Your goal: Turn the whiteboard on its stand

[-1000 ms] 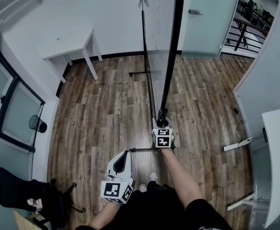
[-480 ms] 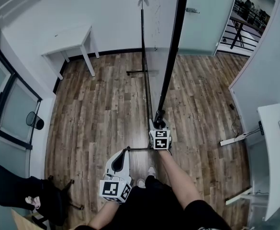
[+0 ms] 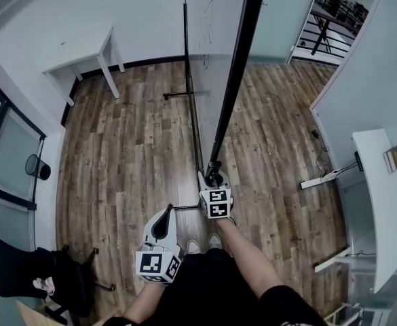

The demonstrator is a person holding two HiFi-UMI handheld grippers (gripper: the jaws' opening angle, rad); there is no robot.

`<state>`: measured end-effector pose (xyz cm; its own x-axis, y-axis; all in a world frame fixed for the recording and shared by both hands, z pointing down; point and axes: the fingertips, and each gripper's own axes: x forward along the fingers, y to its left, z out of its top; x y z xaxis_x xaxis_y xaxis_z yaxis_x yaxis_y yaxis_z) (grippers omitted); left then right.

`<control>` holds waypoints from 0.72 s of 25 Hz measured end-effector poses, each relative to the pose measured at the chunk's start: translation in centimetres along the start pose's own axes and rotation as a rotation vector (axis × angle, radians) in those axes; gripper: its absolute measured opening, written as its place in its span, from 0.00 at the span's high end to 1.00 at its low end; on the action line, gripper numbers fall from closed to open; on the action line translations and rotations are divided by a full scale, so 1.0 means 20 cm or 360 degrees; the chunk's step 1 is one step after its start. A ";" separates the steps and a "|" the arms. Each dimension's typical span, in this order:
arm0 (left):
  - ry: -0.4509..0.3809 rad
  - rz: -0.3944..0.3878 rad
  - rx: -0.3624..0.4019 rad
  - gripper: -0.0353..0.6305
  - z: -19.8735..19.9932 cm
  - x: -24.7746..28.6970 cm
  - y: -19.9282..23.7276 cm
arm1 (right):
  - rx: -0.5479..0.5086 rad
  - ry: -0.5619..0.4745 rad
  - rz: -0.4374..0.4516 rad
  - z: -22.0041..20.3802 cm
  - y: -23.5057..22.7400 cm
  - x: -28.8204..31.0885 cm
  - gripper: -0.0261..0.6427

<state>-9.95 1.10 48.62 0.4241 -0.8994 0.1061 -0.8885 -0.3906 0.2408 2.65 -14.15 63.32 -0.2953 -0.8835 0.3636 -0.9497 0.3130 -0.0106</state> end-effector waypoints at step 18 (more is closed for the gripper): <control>-0.0036 0.0116 -0.0024 0.92 -0.10 -0.31 -0.24 | -0.0013 0.0004 0.0117 -0.16 0.17 -0.42 0.70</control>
<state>-7.97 8.89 48.85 0.3540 -0.9296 0.1025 -0.9142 -0.3208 0.2479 2.35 -4.50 63.26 -0.3640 -0.8572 0.3643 -0.9245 0.3799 -0.0298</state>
